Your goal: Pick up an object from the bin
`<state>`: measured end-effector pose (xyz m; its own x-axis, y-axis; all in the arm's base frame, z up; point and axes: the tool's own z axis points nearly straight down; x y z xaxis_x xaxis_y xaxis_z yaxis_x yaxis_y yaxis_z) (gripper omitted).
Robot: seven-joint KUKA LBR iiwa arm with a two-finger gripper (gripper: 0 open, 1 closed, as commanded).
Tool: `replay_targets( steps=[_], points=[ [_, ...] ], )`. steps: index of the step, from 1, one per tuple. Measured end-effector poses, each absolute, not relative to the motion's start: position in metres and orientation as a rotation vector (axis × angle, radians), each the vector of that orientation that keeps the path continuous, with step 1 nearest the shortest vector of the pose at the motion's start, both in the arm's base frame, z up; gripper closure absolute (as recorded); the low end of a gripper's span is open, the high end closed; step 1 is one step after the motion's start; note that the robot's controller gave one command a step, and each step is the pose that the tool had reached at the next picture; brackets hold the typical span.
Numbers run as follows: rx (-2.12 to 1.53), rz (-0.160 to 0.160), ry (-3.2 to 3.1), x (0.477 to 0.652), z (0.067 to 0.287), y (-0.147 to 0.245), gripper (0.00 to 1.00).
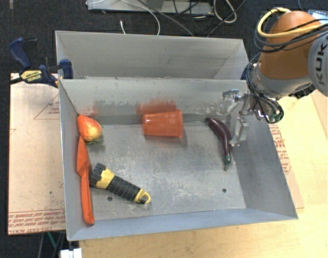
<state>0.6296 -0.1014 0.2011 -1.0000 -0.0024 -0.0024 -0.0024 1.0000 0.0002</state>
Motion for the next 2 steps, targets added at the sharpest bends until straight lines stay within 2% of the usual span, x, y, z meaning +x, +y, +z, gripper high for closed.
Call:
replay_targets(
  steps=[1,2],
  points=[
    [-0.004,0.0,3.139,0.6296,0.2011,-0.1014,1.0],
    [-0.002,0.0,3.139,0.6296,0.201,-0.1012,1.0]
  ],
)
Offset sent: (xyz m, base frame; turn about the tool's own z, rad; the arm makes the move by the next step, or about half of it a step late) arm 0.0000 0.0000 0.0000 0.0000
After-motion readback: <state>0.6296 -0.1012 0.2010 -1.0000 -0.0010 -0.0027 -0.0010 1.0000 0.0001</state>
